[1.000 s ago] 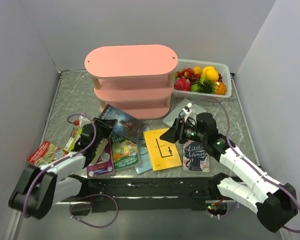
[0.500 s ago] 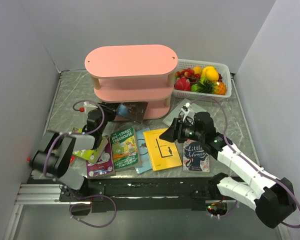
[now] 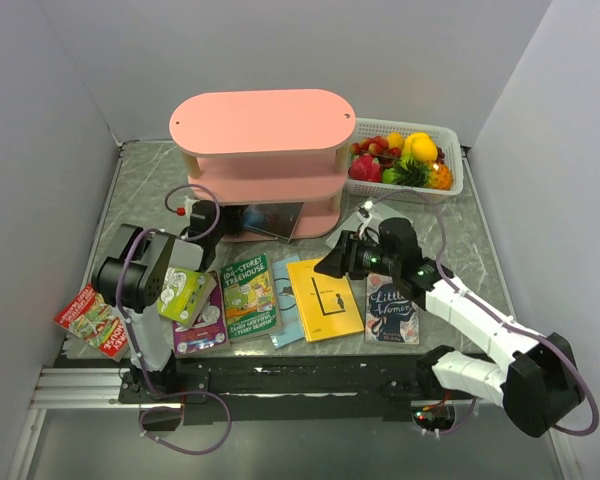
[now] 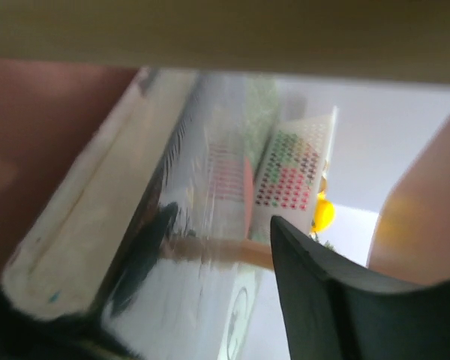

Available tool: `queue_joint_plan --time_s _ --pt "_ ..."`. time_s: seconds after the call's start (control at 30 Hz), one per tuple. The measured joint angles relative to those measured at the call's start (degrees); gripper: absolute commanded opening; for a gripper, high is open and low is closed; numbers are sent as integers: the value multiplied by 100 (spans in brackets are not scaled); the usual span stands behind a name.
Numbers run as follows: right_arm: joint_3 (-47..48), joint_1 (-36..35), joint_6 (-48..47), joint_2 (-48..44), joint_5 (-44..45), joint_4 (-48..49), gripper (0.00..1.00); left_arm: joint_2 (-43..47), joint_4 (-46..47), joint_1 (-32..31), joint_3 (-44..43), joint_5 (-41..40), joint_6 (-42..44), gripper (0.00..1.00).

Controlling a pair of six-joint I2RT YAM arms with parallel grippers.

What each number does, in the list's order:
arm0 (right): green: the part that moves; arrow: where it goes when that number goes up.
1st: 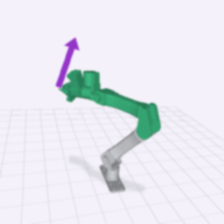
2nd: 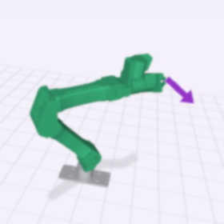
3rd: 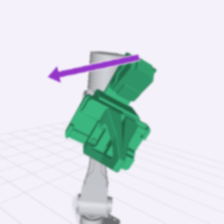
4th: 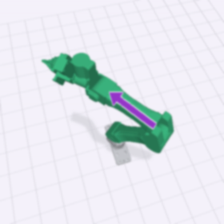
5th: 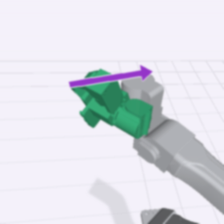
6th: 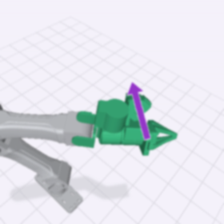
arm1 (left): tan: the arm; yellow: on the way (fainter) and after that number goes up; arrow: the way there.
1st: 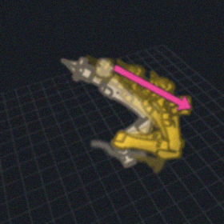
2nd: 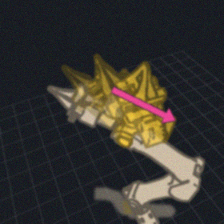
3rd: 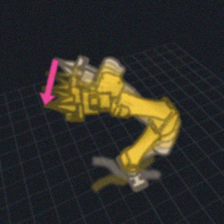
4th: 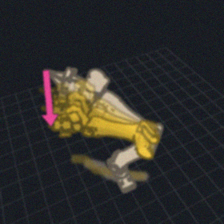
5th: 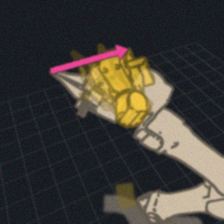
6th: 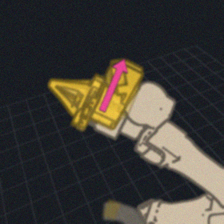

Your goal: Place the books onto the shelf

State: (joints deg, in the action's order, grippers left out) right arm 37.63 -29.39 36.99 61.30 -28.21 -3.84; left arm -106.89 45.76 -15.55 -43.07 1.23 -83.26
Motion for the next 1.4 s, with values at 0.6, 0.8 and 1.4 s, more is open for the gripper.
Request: queue_joint_plan --time_s 0.6,0.8,1.4 --pt "282 0 197 866 63 514 66 332 -3755 111 -1399 498 603 74" --pt "289 0 197 892 92 555 67 376 -3954 7 -1401 988 852 82" --pt "289 -11 -11 894 490 326 65 1222 -4870 -116 -520 1373 1550 87"
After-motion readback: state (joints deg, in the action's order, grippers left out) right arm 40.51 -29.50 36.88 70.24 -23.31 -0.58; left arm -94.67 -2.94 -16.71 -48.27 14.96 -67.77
